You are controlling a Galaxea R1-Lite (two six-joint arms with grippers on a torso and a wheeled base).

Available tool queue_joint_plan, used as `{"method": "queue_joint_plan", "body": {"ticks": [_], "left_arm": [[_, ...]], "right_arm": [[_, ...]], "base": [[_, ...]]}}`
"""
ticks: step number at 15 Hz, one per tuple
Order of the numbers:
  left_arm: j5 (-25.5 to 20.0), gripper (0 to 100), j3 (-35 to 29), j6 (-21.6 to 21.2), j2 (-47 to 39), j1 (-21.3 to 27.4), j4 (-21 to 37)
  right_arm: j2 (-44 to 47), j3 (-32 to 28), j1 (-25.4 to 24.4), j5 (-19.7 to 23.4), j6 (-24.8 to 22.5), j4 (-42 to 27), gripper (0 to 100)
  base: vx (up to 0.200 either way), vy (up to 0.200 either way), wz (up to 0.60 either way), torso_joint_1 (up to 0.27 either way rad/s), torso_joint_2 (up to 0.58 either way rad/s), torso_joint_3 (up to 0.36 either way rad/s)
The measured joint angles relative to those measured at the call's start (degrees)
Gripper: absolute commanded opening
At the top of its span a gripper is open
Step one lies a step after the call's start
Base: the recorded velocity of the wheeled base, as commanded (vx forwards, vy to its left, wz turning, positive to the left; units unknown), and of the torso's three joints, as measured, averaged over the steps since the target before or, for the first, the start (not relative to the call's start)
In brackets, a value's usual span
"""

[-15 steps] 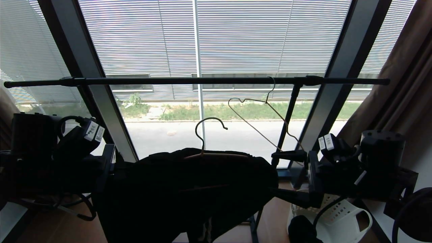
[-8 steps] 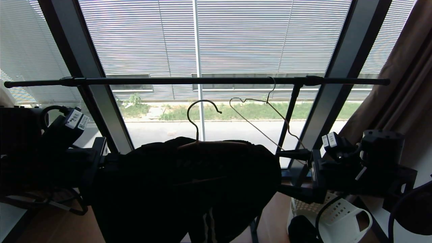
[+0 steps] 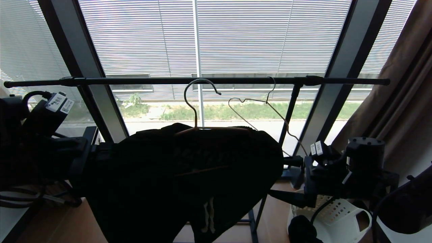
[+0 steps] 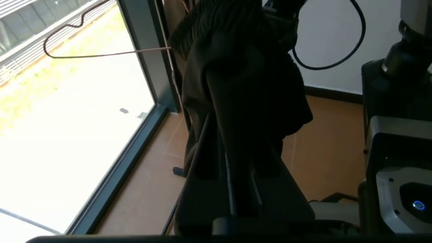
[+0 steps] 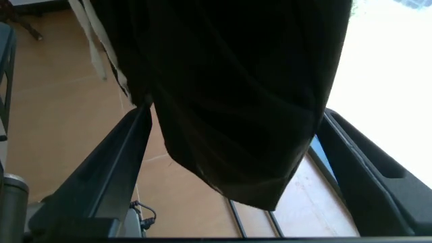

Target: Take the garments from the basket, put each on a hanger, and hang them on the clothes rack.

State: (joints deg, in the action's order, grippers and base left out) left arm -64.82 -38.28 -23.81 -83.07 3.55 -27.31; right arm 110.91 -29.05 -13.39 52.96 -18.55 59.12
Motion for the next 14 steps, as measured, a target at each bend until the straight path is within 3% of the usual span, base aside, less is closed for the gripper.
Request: {"method": "queue_joint_plan", "body": {"ticks": [10,12,13,14], "left_arm": [[0.00,0,-0.04,5.67,2.39,2.65,-1.07],[-0.11,0,-0.11,8.75,2.76,2.82,-3.75],[-0.11,0,-0.09,10.42,2.89,2.82,-5.32],[-0.13,0,0.13,12.20,2.97,2.78,-6.60]], "right_arm": [[7.58,-0.38,-1.16,-0.16,-0.60,4.51,100],[8.22,-0.44,-1.16,-0.33,-0.62,4.68,100],[8.46,-0.41,-1.13,-0.41,-0.60,5.17,0],[8.63,-0.38,-1.11,-0.44,-0.55,5.88,0]], "base": [[0.000,0.000,0.00,0.000,0.00,0.000],[0.000,0.000,0.00,0.000,0.00,0.000],[0.000,0.000,0.00,0.000,0.00,0.000],[0.000,0.000,0.00,0.000,0.00,0.000]]}}
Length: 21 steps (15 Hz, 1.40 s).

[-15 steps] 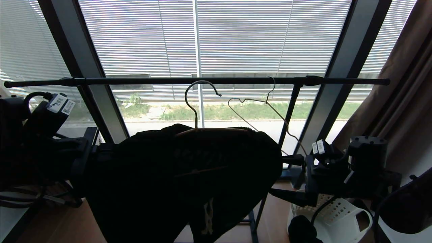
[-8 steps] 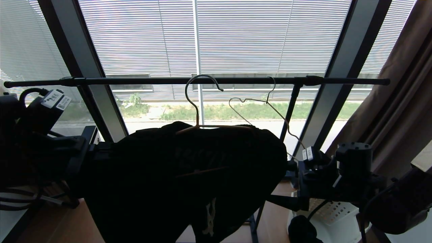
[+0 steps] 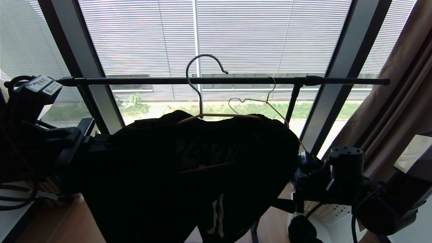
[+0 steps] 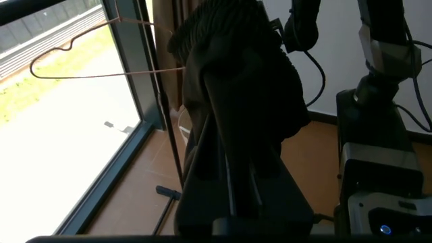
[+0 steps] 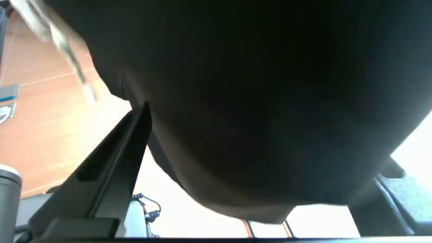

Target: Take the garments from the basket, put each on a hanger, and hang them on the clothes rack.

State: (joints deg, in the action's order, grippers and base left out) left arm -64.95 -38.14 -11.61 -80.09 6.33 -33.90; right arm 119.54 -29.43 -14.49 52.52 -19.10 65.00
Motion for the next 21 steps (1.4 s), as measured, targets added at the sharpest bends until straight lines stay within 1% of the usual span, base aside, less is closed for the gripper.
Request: {"method": "queue_joint_plan", "body": {"ticks": [2,11,17,21], "left_arm": [[-0.02,0,0.59,1.12,0.16,-0.49,-1.67],[-0.02,0,2.62,1.16,1.38,-6.66,-2.55],[-0.09,0,2.95,1.16,1.29,-9.74,-3.34],[-0.11,0,3.21,1.13,1.04,-10.37,-3.43]], "right_arm": [[-0.05,0.02,0.28,0.02,0.06,0.24,0],[-0.96,-0.85,4.35,0.04,0.22,0.24,0],[-0.68,-1.27,4.74,-0.11,0.22,-0.02,0],[-0.63,-1.19,4.72,-0.16,0.22,-0.29,0]], "base": [[0.000,0.000,0.00,0.000,0.00,0.000],[0.000,0.000,0.00,0.000,0.00,0.000],[0.000,0.000,0.00,0.000,0.00,0.000],[0.000,0.000,0.00,0.000,0.00,0.000]]}}
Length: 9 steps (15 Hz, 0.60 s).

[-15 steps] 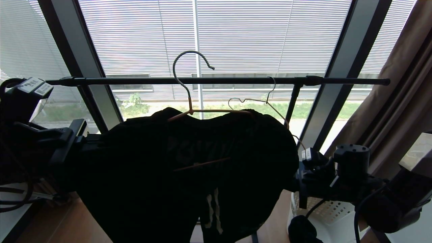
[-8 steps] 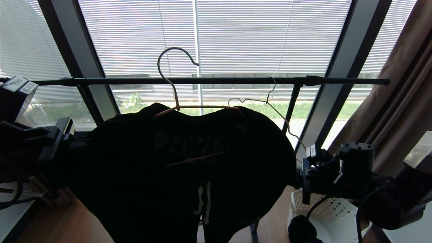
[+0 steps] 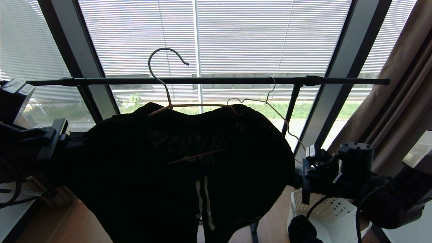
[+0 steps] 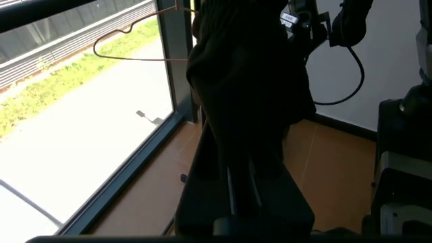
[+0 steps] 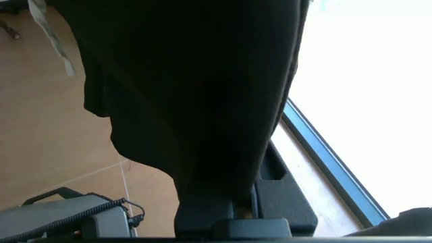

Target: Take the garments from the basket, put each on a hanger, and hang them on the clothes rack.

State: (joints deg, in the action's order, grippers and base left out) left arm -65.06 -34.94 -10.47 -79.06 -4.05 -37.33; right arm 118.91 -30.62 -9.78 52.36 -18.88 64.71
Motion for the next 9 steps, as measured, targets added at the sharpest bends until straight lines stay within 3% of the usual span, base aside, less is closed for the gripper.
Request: {"method": "queue_joint_plan", "body": {"ticks": [3,4,7,9], "left_arm": [[0.02,0,0.40,-0.04,-0.24,-0.02,-0.02],[0.02,0,0.51,-0.06,-0.33,0.00,-0.02],[0.04,0,0.51,-0.01,-0.55,-0.50,0.00],[0.06,0,0.35,0.00,-0.55,-1.85,-0.02]], "right_arm": [[-0.13,0.87,-0.83,-0.33,-0.40,-0.01,0],[-0.20,1.24,-1.24,-0.46,-1.15,0.00,100],[-0.79,2.24,-2.38,-0.50,-4.40,0.02,100],[-0.99,2.88,-2.65,-0.52,-9.44,0.05,100]], "base": [[0.000,0.000,0.00,0.000,0.00,0.000],[0.000,0.000,0.00,0.000,0.00,0.000],[0.000,0.000,0.00,0.000,0.00,0.000],[0.000,0.000,0.00,0.000,0.00,0.000]]}}
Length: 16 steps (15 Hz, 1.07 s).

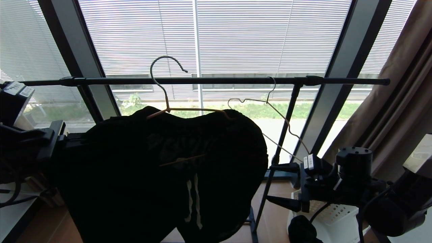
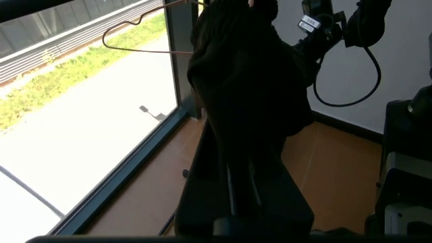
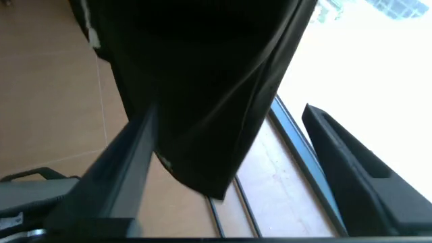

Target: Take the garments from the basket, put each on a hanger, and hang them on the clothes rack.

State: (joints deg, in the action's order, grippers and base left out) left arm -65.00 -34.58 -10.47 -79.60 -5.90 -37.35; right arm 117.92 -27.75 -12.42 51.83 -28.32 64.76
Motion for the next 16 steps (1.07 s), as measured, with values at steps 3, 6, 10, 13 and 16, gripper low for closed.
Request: {"method": "queue_joint_plan", "body": {"ticks": [3,6,10,13,16], "left_arm": [[-0.02,0,0.41,0.00,-0.11,-2.34,0.02],[0.44,0,0.44,-0.01,-1.24,-3.46,0.05],[4.88,0,-1.49,-0.04,-3.91,-3.19,0.00],[11.14,0,-4.30,-0.20,-7.06,-1.07,-0.15],[16.84,0,-6.62,-0.01,-10.22,1.22,-1.10]], "right_arm": [[-0.76,0.49,-0.59,-2.54,-1.54,-0.02,100],[-3.23,0.73,-2.29,-7.08,-1.05,-0.06,100],[-6.75,1.34,-6.73,-16.51,3.80,0.05,100],[-10.36,1.21,-10.92,-22.60,11.24,0.28,100],[-13.24,1.05,-12.21,-23.54,12.59,0.35,100]], "base": [[0.000,0.000,0.00,0.000,0.00,0.000],[0.000,0.000,0.00,0.000,0.00,0.000],[0.000,0.000,0.00,0.000,0.00,0.000],[0.000,0.000,0.00,0.000,0.00,0.000],[0.000,0.000,0.00,0.000,0.00,0.000]]}}
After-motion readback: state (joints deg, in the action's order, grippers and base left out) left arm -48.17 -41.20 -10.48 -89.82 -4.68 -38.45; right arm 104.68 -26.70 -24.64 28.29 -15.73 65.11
